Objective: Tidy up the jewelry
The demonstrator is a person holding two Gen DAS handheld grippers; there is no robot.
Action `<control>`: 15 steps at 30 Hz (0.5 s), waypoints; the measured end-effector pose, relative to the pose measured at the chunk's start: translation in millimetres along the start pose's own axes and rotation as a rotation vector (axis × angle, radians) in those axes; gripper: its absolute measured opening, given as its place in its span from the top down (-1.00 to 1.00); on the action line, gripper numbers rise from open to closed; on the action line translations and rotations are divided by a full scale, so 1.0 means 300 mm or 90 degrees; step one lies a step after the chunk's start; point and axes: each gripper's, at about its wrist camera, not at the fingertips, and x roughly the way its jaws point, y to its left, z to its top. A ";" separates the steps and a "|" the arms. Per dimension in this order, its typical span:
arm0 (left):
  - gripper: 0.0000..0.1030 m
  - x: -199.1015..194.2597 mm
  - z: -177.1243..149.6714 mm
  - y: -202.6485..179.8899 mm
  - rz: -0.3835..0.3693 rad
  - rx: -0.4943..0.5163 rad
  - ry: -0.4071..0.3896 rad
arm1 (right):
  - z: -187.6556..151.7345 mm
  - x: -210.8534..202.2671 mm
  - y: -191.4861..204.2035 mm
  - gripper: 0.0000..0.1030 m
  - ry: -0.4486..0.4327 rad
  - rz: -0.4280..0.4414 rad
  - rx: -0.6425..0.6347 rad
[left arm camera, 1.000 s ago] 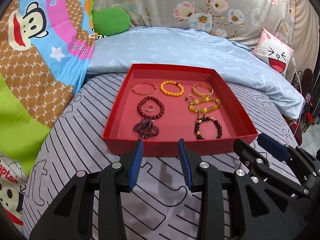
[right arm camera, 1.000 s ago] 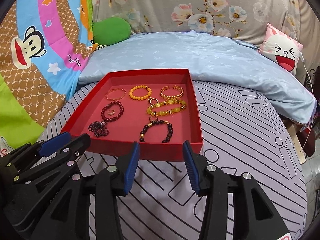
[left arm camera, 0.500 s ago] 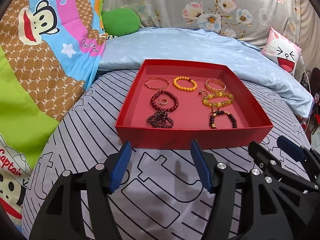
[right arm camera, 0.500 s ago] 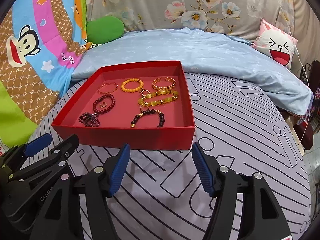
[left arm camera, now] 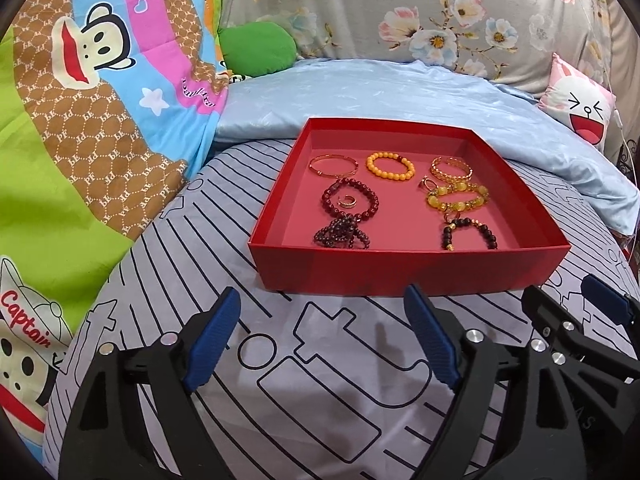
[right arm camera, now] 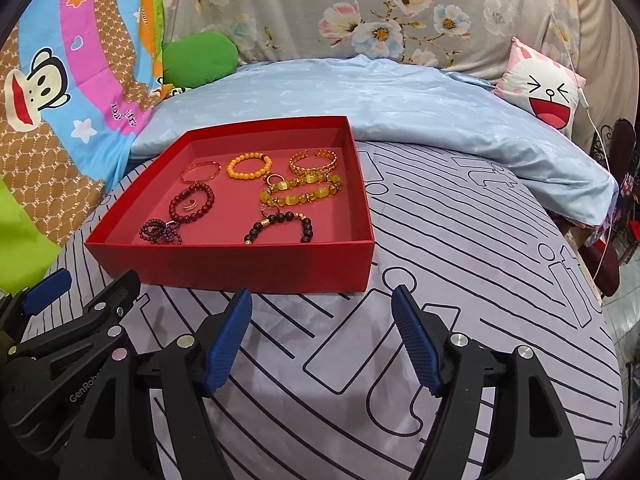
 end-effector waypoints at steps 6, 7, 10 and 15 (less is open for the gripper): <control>-0.70 0.012 -0.008 0.012 0.008 -0.008 0.001 | -0.004 0.005 -0.006 -0.46 -0.006 -0.009 0.002; -0.72 0.015 -0.008 0.013 0.009 -0.008 0.002 | -0.003 0.006 -0.007 -0.49 -0.007 -0.012 0.001; -0.75 0.021 -0.010 0.018 0.011 -0.011 0.007 | -0.004 0.008 -0.009 -0.57 -0.011 -0.023 -0.006; -0.81 0.026 -0.009 0.027 0.013 -0.016 0.012 | 0.000 0.013 -0.014 -0.63 -0.011 -0.022 -0.009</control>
